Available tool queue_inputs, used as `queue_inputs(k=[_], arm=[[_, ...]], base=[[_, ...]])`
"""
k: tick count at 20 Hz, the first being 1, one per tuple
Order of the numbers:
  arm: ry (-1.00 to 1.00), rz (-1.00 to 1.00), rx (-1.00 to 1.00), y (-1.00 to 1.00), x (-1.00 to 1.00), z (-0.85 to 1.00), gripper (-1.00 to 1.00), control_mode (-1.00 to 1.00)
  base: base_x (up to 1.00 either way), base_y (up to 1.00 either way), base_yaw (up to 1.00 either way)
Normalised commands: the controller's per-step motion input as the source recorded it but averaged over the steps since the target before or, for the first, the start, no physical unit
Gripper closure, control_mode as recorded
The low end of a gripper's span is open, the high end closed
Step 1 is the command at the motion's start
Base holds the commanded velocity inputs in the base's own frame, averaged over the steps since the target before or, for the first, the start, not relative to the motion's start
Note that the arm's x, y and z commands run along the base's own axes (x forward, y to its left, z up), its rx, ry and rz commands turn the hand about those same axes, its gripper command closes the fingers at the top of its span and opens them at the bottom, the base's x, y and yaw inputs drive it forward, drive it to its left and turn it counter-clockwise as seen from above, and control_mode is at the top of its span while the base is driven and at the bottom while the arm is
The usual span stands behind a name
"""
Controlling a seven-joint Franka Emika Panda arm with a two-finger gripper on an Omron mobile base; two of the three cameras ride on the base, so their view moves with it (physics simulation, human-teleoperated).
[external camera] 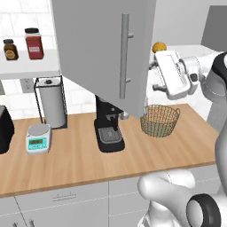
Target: Open the cabinet, pick up the bread from the cabinet and place it in the basket. Then move the basket to the dining counter.
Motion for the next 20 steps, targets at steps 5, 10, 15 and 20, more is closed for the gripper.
queue_inputs(k=[5,10,15,20], arm=[[0.32,0.4,0.08,0.8,0.01,0.0,-1.0,-1.0],[0.28,0.36,0.04,0.99,-0.05,0.0,-1.0,-1.0],[0.13,0.27,0.0,1.0,-0.28,0.0,-1.0,-1.0],[-0.01,-0.04,-0.01,1.0,-0.3,0.0,-1.0,-1.0]], base=[[0.0,0.0,0.0],[0.0,0.0,0.0],[0.0,0.0,0.0],[0.0,0.0,0.0]])
